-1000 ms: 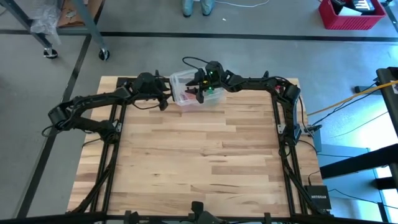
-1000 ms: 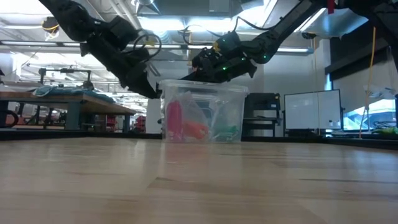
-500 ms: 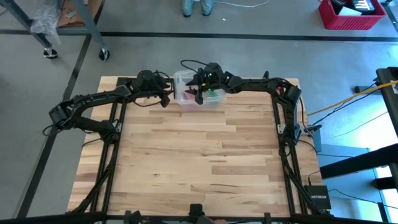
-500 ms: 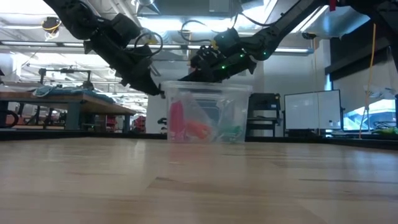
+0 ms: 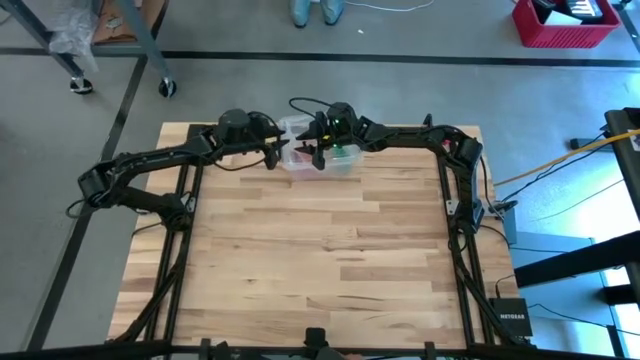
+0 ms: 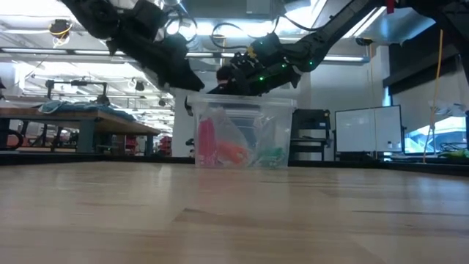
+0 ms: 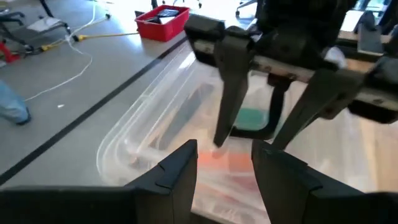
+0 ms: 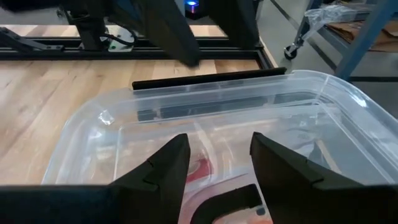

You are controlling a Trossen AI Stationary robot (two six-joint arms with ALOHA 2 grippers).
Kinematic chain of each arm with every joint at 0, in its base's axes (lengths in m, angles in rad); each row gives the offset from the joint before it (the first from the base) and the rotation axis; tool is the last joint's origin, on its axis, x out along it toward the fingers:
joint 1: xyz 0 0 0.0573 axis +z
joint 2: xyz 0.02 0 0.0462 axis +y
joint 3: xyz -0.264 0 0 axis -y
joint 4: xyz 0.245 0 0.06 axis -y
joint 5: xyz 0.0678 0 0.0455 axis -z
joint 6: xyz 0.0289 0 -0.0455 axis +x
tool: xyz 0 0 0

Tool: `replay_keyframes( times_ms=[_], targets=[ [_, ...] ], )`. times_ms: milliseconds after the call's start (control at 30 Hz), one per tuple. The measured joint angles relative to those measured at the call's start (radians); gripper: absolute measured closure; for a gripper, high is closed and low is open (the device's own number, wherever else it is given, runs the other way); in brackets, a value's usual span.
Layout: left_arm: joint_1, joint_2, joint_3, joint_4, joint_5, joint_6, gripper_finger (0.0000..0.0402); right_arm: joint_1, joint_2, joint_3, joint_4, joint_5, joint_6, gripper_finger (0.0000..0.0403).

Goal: Roll bandage
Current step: Close the transparent bin, then adjust the transparent bin

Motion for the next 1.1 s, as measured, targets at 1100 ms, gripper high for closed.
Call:
replay_keyframes(
  times_ms=[1100],
  targets=[
    [-0.358,-0.113,-0.153,-0.119,0.02,0.052,0.0257,0.153,-0.474,-0.296,-0.449,0.046,0.001,0.0221]
  ],
)
